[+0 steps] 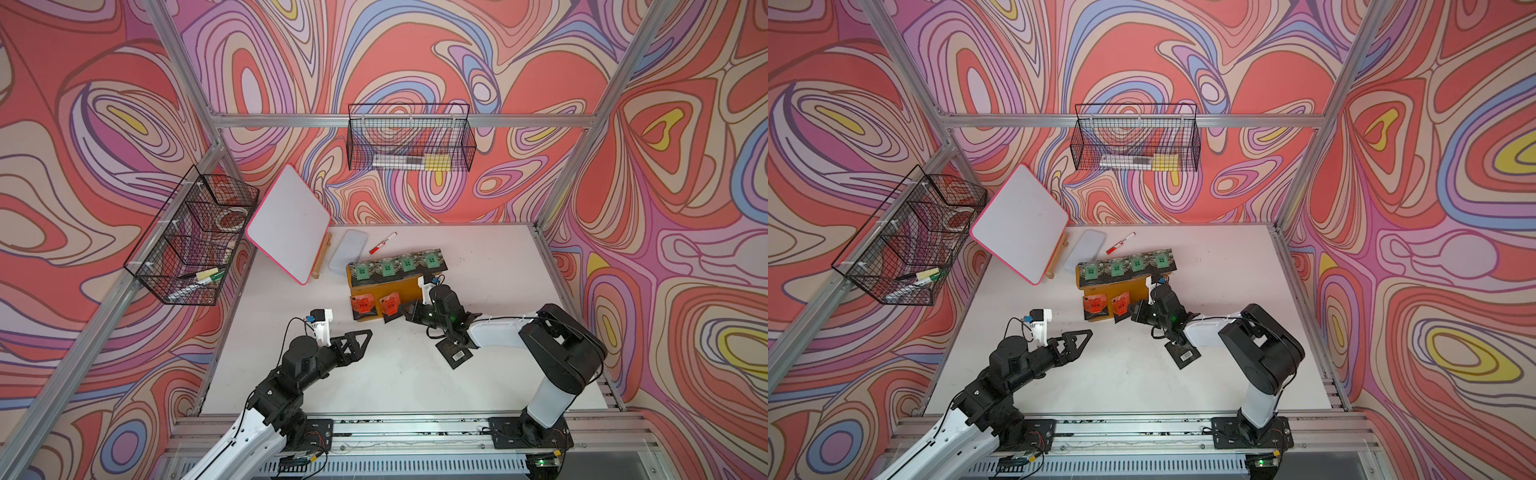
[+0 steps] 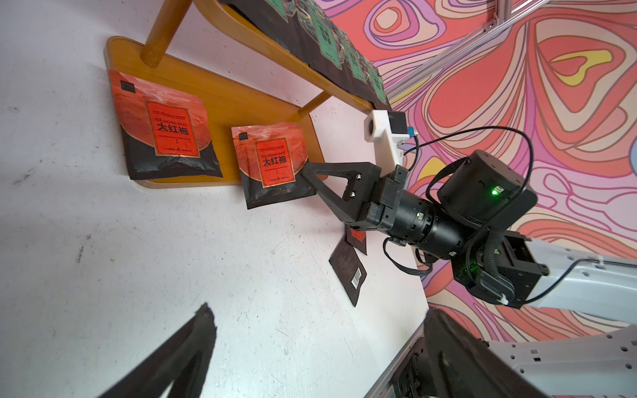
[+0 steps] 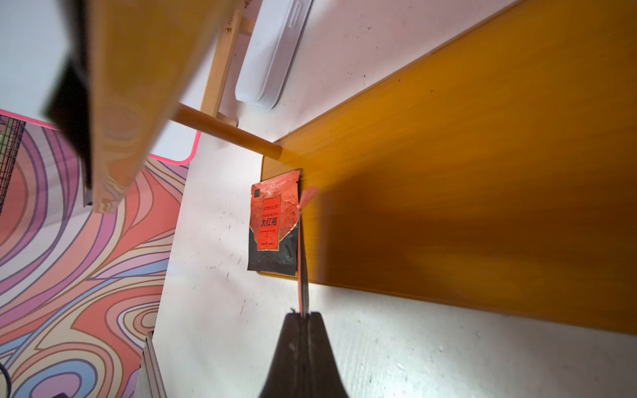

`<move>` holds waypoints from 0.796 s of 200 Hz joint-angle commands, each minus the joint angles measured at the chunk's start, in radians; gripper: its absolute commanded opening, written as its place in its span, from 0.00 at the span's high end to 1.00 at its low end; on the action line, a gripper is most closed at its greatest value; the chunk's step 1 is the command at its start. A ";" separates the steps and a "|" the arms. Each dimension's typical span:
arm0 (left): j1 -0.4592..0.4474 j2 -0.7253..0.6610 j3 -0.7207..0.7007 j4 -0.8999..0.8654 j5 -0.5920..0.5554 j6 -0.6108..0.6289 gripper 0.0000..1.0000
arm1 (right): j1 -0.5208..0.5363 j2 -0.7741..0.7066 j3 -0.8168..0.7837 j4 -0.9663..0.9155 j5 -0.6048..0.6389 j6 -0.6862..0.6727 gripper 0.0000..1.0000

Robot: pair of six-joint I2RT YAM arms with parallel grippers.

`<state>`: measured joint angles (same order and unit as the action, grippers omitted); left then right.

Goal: Place the tea bags on the shelf by color
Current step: Place the tea bag on the shelf.

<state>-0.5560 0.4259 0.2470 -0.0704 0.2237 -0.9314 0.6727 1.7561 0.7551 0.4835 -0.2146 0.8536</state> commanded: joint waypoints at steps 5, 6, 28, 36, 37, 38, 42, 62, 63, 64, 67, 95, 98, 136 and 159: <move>-0.001 -0.013 -0.011 -0.015 -0.009 0.010 0.02 | -0.005 0.048 0.021 0.042 -0.003 0.028 1.00; -0.001 -0.012 -0.011 -0.015 -0.008 0.010 0.02 | -0.005 0.049 0.021 0.042 -0.003 0.029 1.00; -0.001 -0.012 -0.011 -0.012 -0.006 0.010 0.02 | -0.008 0.074 0.020 0.064 -0.007 0.052 1.00; -0.001 -0.012 -0.011 -0.012 -0.006 0.009 0.02 | -0.010 0.081 0.022 0.069 -0.009 0.061 1.00; -0.001 -0.012 -0.011 -0.012 -0.007 0.009 0.02 | -0.010 0.082 0.023 0.069 -0.010 0.062 1.00; -0.001 -0.012 -0.012 -0.012 -0.007 0.009 0.02 | -0.010 0.083 0.023 0.070 -0.011 0.063 1.00; -0.002 -0.012 -0.011 -0.011 -0.007 0.009 0.02 | -0.011 0.086 0.023 0.074 -0.011 0.066 1.00; -0.001 -0.012 -0.012 -0.011 -0.006 0.008 0.02 | -0.015 0.101 0.030 0.076 -0.011 0.083 1.00; -0.001 -0.011 -0.012 -0.011 -0.006 0.008 0.02 | -0.015 0.102 0.030 0.076 -0.011 0.084 1.00; -0.001 -0.011 -0.012 -0.011 -0.006 0.008 0.02 | -0.016 0.103 0.030 0.076 -0.011 0.085 1.00; -0.001 -0.012 -0.012 -0.011 -0.004 0.008 0.02 | -0.016 0.104 0.031 0.076 -0.011 0.089 1.00; -0.001 -0.017 -0.012 -0.015 -0.004 0.007 0.02 | -0.027 0.127 0.040 0.084 -0.027 0.116 1.00; -0.002 -0.018 -0.012 -0.015 -0.005 0.007 0.02 | -0.028 0.129 0.042 0.084 -0.030 0.118 1.00; -0.001 -0.024 -0.012 -0.022 -0.007 0.007 0.02 | -0.040 0.163 0.051 0.107 -0.064 0.148 1.00; -0.001 -0.028 -0.012 -0.025 -0.007 0.008 0.02 | -0.043 0.175 0.059 0.111 -0.075 0.153 1.00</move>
<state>-0.5560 0.4129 0.2466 -0.0792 0.2241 -0.9318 0.6357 1.9083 0.7895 0.5671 -0.2649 0.9886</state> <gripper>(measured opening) 0.977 0.042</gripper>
